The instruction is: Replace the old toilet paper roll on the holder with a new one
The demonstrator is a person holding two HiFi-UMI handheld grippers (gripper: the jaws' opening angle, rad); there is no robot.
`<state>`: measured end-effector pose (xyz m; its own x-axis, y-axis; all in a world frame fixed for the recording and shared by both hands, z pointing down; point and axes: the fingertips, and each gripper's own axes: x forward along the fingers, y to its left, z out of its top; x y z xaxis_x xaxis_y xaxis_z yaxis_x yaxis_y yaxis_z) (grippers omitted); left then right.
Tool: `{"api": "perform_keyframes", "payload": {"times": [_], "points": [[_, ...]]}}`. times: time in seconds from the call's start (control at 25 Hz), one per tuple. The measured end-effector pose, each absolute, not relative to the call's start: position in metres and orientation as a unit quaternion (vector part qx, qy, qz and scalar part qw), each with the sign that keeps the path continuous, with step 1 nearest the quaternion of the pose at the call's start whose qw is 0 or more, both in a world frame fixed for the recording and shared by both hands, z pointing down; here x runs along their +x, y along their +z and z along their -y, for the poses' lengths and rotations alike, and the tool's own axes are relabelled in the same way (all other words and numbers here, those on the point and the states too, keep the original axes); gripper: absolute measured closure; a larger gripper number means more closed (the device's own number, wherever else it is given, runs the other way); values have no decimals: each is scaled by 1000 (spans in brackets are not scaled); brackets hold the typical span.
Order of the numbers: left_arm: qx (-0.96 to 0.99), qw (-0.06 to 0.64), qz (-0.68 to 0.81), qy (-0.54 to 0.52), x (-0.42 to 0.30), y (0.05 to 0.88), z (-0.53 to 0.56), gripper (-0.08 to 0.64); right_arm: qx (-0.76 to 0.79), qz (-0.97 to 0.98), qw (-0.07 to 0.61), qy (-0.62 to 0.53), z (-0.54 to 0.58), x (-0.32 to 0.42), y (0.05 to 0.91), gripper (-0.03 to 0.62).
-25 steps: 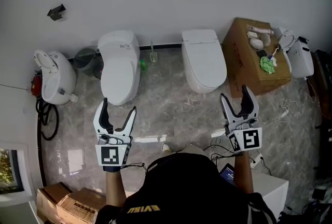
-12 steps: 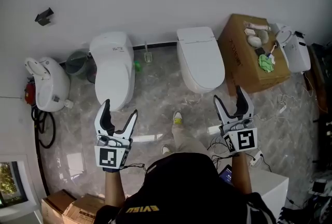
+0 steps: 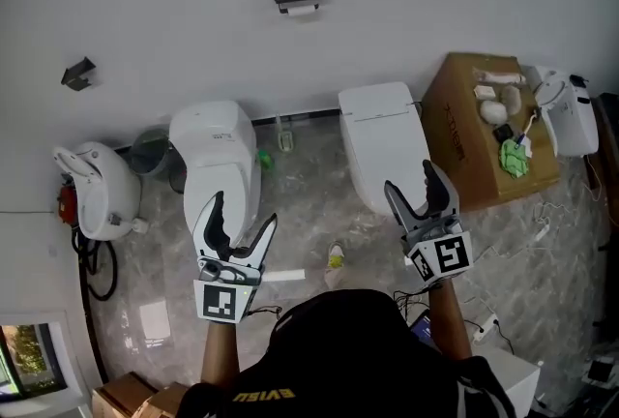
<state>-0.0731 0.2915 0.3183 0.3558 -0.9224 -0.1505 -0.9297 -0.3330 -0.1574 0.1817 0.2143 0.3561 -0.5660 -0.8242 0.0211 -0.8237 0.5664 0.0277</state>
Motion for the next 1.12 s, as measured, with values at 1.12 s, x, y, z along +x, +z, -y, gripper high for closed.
{"api": "perform_keyframes", "payload": {"times": [1.12], "points": [[-811, 92, -577, 35, -149, 339, 74, 181, 413, 902, 106, -70, 114, 96, 382, 267]]}}
